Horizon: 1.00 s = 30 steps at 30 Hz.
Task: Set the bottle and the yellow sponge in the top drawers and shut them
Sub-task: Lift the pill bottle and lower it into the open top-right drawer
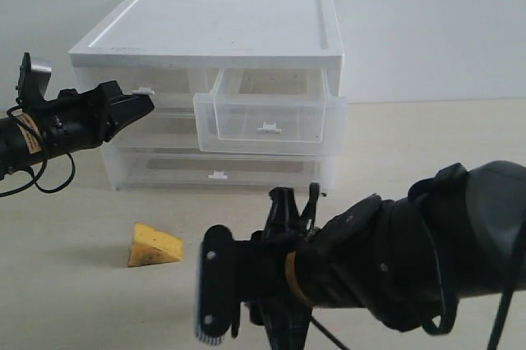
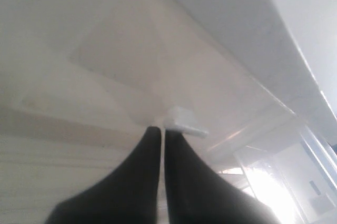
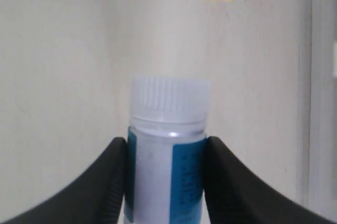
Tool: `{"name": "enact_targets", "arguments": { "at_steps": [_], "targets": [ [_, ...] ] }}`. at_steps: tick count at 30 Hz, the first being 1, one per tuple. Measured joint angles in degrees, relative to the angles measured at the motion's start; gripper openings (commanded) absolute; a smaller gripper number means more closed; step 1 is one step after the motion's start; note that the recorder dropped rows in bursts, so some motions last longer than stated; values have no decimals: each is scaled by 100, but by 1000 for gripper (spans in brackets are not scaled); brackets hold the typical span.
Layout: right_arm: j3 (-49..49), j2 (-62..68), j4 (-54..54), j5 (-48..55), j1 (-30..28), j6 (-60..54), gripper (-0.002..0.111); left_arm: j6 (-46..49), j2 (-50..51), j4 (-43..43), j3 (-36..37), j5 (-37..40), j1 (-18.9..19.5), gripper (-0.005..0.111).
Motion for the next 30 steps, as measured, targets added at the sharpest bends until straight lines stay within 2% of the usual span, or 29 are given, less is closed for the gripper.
{"name": "enact_targets", "arguments": {
  "at_steps": [7,18,21,30],
  "targets": [
    [9,-738,-27,666,698,-77,0,21,0,0,0,0,0,4],
    [-117,-2099,-562,1433,748,-260,0,32,0,0,0,-10,0,4],
    [-483,-2116,-619,1718,560,-323,0,32,0,0,0,-10,0,4],
    [-1583,-1538,-631,1264,-542,-399,0,42,0,0,0,-10,0,4]
  ]
}}
